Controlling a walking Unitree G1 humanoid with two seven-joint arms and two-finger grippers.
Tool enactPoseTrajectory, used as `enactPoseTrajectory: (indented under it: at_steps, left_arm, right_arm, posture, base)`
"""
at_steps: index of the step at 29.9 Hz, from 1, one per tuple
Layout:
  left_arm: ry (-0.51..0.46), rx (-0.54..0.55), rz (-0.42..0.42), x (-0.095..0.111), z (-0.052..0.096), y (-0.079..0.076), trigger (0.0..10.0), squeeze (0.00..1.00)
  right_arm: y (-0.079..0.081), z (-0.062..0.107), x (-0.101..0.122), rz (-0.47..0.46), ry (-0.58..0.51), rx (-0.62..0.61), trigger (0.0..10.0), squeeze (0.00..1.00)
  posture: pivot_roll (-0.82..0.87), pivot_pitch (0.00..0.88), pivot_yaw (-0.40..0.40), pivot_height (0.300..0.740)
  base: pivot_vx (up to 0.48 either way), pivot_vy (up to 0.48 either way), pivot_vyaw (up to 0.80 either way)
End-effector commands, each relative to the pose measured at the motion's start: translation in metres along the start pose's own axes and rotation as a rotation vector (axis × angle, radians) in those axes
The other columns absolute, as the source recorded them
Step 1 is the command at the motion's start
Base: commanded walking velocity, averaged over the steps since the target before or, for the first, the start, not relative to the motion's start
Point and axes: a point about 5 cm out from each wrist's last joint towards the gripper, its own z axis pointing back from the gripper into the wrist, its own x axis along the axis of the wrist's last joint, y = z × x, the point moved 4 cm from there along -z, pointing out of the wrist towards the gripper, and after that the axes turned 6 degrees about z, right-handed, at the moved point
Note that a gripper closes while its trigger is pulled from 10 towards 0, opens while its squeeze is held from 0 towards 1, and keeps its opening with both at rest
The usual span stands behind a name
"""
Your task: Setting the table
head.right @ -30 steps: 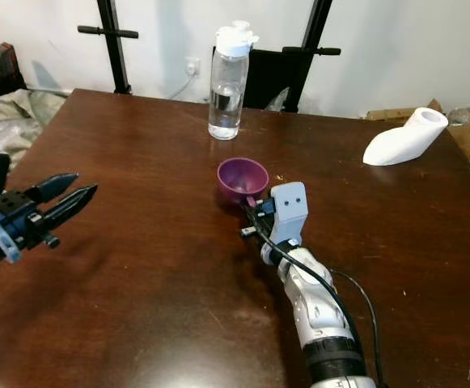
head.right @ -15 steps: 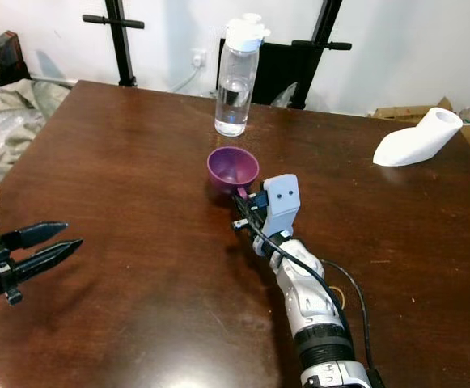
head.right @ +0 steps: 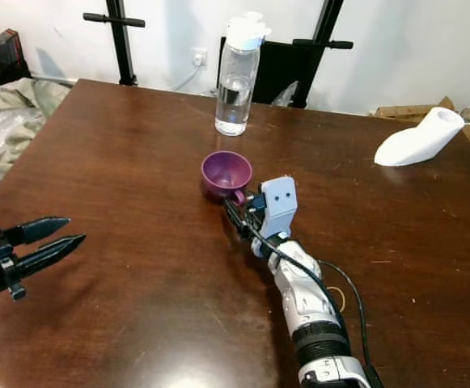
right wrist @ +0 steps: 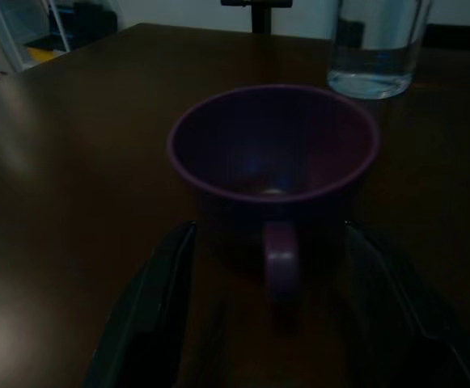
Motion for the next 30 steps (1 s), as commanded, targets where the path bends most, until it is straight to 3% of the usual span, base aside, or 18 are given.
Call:
enactPoseTrajectory:
  at_steps: [1, 3, 8, 12, 16, 17, 21, 30]
  left_arm:
    - [0.009, -0.015, -0.002, -0.003, -0.003, -0.005, 10.0, 0.0]
    - [0.003, -0.011, 0.003, -0.004, -0.005, -0.005, 10.0, 0.0]
    - [-0.006, 0.12, 0.012, -0.023, -0.028, 0.001, 10.0, 0.0]
    - [-0.02, 0.164, 0.017, -0.032, -0.042, -0.005, 10.0, 0.0]
    - [-0.002, 0.258, 0.003, -0.05, -0.059, -0.002, 10.0, 0.0]
    - [-0.002, 0.258, 0.003, -0.05, -0.059, -0.002, 10.0, 0.0]
    - [-0.011, 0.337, 0.009, -0.064, -0.072, 0.008, 10.0, 0.0]
    - [-0.034, 0.367, 0.028, -0.069, -0.093, 0.007, 10.0, 0.0]
  right_arm:
    - [-0.007, 0.003, 0.007, 0.011, -0.026, -0.024, 10.0, 0.0]
    - [-0.01, 0.006, 0.013, 0.011, -0.046, -0.035, 10.0, 0.0]
    - [-0.019, 0.037, 0.041, 0.005, -0.139, -0.117, 10.0, 0.0]
    - [-0.018, 0.06, 0.052, -0.002, -0.16, -0.168, 10.0, 0.0]
    - [-0.021, 0.086, 0.038, 0.025, -0.102, -0.296, 10.0, 0.0]
    - [-0.021, 0.086, 0.038, 0.025, -0.102, -0.296, 10.0, 0.0]
    - [-0.035, 0.106, 0.019, 0.076, 0.0, -0.399, 10.0, 0.0]
    - [-0.038, 0.103, 0.021, 0.072, 0.029, -0.394, 10.0, 0.0]
  posture:
    - [0.19, 0.245, 0.03, 0.74]
    - [0.18, 0.235, 0.03, 0.74]
    - [0.15, 0.202, 0.036, 0.74]
    - [0.11, 0.186, 0.043, 0.74]
    - [0.07, 0.142, 0.059, 0.74]
    - [0.07, 0.142, 0.059, 0.74]
    - [0.05, 0.119, 0.065, 0.74]
    - [0.02, 0.097, 0.063, 0.74]
  base:
    - [0.0, 0.0, 0.0]
    - [0.0, 0.0, 0.0]
    - [0.0, 0.0, 0.0]
    - [0.0, 0.0, 0.0]
    - [0.0, 0.0, 0.0]
    - [0.0, 0.0, 0.0]
    - [0.0, 0.0, 0.0]
    - [0.0, 0.0, 0.0]
